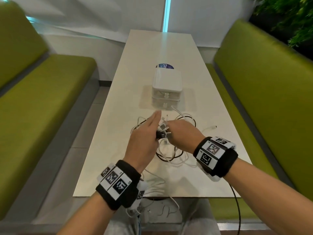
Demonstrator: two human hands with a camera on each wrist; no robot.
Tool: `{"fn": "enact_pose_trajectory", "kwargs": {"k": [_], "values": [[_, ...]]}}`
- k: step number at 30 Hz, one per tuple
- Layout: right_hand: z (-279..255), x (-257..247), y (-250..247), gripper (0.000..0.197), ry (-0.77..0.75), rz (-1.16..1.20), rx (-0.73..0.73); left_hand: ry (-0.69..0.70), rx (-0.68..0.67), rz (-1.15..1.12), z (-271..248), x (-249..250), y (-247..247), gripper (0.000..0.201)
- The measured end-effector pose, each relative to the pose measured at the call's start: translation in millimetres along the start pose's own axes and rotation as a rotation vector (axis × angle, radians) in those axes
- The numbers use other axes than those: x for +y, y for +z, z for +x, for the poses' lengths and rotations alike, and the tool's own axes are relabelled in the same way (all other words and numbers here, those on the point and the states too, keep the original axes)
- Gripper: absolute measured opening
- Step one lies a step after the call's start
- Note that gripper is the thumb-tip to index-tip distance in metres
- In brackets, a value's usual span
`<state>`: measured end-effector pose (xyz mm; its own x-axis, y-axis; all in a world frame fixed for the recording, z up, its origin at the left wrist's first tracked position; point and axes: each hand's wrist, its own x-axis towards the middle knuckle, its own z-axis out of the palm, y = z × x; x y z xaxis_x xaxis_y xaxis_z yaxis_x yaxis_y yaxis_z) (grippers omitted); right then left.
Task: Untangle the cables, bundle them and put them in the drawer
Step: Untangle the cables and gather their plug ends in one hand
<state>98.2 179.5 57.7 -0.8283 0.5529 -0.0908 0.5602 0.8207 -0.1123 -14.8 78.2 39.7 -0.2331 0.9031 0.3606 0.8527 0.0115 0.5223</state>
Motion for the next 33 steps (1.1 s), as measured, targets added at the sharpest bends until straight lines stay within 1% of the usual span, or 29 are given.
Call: {"fn": "enact_pose_trajectory", "kwargs": {"k": [1, 2, 4, 6, 8, 11, 15, 21, 24, 26, 28, 29, 31, 32, 33], "values": [[-1, 0, 0, 0.014, -0.018, -0.002, 0.011, -0.053, -0.028, 0.018, 1, -4, 3, 0.065], [-1, 0, 0, 0.019, -0.029, -0.001, 0.023, -0.072, -0.032, 0.038, 3, -7, 4, 0.053], [-1, 3, 4, 0.022, -0.045, 0.015, 0.028, -0.041, -0.008, 0.062, 4, -10, 1, 0.034], [1, 5, 9, 0.015, -0.055, 0.069, 0.038, -0.021, 0.035, 0.063, 5, -13, -6, 0.028], [1, 6, 12, 0.021, -0.059, 0.106, 0.076, -0.056, 0.091, 0.031, 5, -17, -14, 0.025], [1, 5, 13, 0.027, -0.066, 0.117, 0.134, -0.072, 0.191, -0.047, 3, -25, -22, 0.031], [7, 2, 16, 0.031, -0.116, 0.193, 0.214, -0.064, 0.273, -0.157, -5, -30, -24, 0.022], [8, 4, 25, 0.031, -0.089, 0.194, 0.187, -0.031, 0.291, -0.28, -13, -26, -27, 0.018], [10, 14, 29, 0.029, -0.059, 0.214, 0.188, -0.02, 0.348, -0.377, -12, -28, -34, 0.025], [10, 18, 30, 0.021, -0.048, 0.284, 0.193, -0.051, 0.376, -0.421, -11, -28, -39, 0.024], [10, 24, 33, 0.018, -0.053, 0.337, 0.256, -0.1, 0.412, -0.495, -12, -28, -41, 0.022], [9, 28, 36, 0.018, -0.033, 0.338, 0.27, -0.114, 0.43, -0.543, -13, -29, -42, 0.025], [7, 36, 41, 0.019, 0.04, 0.306, 0.249, -0.159, 0.484, -0.631, -13, -35, -45, 0.039], [5, 40, 43, 0.018, 0.066, 0.277, 0.248, -0.194, 0.497, -0.657, -12, -38, -46, 0.041], [3, 42, 45, 0.016, 0.079, 0.24, 0.256, -0.223, 0.493, -0.672, -10, -41, -47, 0.037]]}}
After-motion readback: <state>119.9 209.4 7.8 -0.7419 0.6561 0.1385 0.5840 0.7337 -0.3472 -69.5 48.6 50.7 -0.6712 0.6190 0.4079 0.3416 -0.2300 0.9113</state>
